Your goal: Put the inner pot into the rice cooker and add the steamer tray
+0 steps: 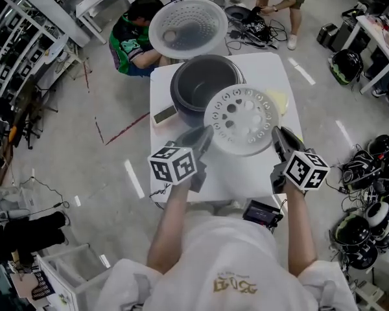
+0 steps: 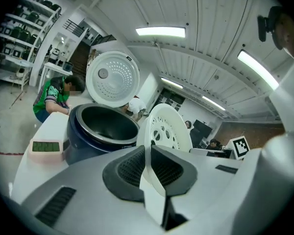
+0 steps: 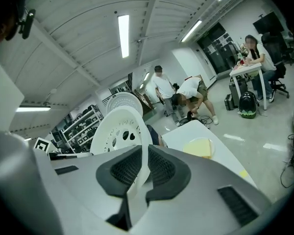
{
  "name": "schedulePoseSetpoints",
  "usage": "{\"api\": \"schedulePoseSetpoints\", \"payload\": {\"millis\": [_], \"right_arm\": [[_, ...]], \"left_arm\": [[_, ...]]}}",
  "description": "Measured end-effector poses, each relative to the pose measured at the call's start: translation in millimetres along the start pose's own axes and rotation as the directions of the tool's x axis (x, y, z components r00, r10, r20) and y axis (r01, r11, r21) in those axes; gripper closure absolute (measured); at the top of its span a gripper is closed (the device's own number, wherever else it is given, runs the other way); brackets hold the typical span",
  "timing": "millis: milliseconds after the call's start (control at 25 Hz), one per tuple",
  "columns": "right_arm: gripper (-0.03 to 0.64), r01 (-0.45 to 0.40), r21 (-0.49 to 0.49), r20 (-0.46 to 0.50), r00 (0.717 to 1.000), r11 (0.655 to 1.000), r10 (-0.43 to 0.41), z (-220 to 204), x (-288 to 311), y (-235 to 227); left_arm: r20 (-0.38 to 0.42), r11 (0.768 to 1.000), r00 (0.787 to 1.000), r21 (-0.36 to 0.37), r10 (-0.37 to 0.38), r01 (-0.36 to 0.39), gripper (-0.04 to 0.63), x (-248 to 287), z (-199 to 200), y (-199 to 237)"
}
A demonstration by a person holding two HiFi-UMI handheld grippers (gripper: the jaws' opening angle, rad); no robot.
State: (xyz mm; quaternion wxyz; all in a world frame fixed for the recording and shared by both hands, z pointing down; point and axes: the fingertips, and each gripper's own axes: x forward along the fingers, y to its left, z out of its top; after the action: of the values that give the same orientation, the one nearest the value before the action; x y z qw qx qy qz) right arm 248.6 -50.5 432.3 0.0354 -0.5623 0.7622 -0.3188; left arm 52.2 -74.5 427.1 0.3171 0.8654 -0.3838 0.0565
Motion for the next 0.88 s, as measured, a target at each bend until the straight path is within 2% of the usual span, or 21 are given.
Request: {"api": "schedulePoseSetpoints", "payload": {"millis": [360,480,880], "right_arm": [[0.568,-0.099,-0.045,0.011,0.995,0.994,0.099,33.5,41.6,49.1],[0.568,-0.112,-0.052,0.007,0.994,0.992,0.112,44.3,59.4,69.1],[0.569,-0.111,-0.071,0.009,0.994,0.991,0.112,55.0,98.0,80.6]], "left_arm": [[0.085,0.998,0.995,-0.004,0.057,-0.057,0.54,-28.5,51.2,24.4],[0.1,0.998,0.993,-0.014,0.068,-0.067,0.54,-36.8,72.7,38.7],[0.126,0.998,0.99,-0.029,0.056,-0.053,0.54,-23.7,96.9,73.5]]}}
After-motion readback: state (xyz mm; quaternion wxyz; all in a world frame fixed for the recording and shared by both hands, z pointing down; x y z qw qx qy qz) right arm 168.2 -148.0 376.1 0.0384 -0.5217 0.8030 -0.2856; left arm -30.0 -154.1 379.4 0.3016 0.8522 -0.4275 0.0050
